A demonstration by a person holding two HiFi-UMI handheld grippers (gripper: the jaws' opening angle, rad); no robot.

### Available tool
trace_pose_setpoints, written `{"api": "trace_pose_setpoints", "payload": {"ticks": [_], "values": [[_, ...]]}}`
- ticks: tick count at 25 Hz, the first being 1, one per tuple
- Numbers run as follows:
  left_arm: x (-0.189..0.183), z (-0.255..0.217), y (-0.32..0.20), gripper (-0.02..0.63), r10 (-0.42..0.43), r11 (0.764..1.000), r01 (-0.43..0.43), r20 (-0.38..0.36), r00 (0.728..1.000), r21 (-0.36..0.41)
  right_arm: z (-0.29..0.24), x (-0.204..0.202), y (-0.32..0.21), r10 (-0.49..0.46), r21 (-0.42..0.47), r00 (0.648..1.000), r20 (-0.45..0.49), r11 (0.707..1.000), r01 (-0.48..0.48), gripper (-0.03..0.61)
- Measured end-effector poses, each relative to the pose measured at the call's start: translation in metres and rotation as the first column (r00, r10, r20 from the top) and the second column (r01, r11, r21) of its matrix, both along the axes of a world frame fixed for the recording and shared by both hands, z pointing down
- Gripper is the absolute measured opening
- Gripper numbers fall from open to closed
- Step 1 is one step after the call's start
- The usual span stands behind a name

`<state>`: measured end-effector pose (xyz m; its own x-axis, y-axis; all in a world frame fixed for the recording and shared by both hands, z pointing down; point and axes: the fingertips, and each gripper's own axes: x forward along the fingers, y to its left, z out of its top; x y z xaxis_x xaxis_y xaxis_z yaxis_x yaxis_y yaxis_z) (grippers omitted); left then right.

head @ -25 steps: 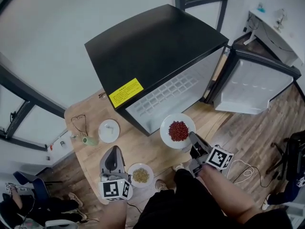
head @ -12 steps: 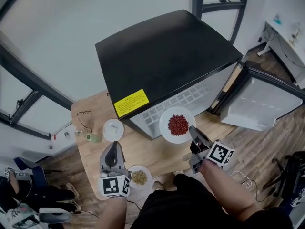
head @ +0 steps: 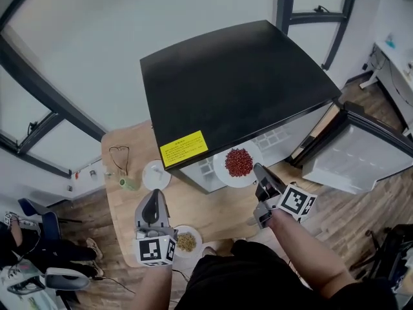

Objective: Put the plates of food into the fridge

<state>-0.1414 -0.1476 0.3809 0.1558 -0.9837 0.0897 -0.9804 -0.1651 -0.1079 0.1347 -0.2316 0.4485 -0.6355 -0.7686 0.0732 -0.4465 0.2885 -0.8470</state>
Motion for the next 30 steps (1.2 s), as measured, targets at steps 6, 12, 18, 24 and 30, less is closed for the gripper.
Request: {"api": "trace_pose_setpoints", "payload": {"ticks": [6,12,18,24,30], "values": [[-0.008,-0.004,-0.002,0.003,-0.047,0.999,0.047,-0.004,0.999,0.013,0.003,-0.008,-0.023,-0.032,-0.016,0.998,-0.051,0.999,0.031,0.032],[-0.023,-0.005,-0.003,0.003,-0.085,0.996,0.085,-0.001,0.996,0.013,-0.002,-0.025,-0.046,-0.077,-0.01,0.993,-0.091,0.997,0.077,0.032],[-0.038,-0.002,-0.001,0.003,-0.119,0.993,0.119,-0.003,0.993,0.007,-0.003,-0.042,-0.064,-0.114,0.001,0.977,-0.178,0.993,0.116,0.032],[-0.052,0.008,0.004,0.003,-0.153,0.988,0.153,-0.011,0.988,-0.015,0.002,-0.055,-0.08,-0.143,0.025,0.92,-0.365,0.986,0.163,0.044],[-0.061,0.011,0.009,0.003,-0.181,0.983,0.181,-0.02,0.983,-0.021,0.004,-0.062,-0.085,-0.123,0.094,0.792,-0.599,0.97,0.222,0.078]]}}
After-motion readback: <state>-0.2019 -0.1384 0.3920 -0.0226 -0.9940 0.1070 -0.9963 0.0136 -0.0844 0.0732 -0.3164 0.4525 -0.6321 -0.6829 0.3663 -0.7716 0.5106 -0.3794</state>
